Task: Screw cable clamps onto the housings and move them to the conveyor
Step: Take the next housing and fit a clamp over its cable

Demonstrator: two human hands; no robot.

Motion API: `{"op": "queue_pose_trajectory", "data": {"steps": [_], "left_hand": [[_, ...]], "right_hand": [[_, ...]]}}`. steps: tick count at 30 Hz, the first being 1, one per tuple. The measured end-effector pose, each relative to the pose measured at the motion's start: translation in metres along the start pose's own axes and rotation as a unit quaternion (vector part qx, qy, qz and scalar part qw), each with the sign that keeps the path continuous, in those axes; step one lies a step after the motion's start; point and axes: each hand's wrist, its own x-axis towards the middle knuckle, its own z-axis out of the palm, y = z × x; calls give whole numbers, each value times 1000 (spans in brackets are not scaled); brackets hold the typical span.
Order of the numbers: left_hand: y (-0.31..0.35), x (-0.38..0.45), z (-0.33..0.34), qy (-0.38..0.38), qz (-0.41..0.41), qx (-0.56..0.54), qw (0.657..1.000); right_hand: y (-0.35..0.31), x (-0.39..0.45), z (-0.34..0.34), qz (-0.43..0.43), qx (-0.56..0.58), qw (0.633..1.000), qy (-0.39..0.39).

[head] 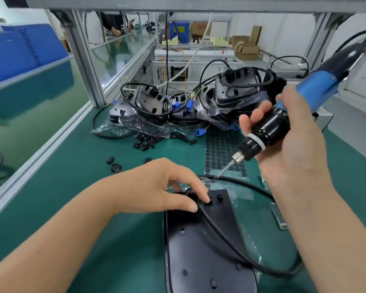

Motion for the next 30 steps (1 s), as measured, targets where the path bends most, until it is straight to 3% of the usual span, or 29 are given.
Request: {"op": "queue_pose_trajectory", "data": {"steps": [7,11,18,25,30], "left_hand": [[3,6,15,119,2,-15,993],[3,15,23,169,-37,-16,985],[-4,23,22,139,-87,-48,985],[-3,22,32,149,-60,-41,986],[-7,20,32,152,-44,-83,984]], "right_hand": [[6,2,-1,-11,-58,998,-20],[2,7,3,-25,-50,997,-46],[10,5,4,-80,-111,987,-83],[19,-7,6,-161,-175,966,-96],[24,-12,5,-168,-183,963,-103]]}}
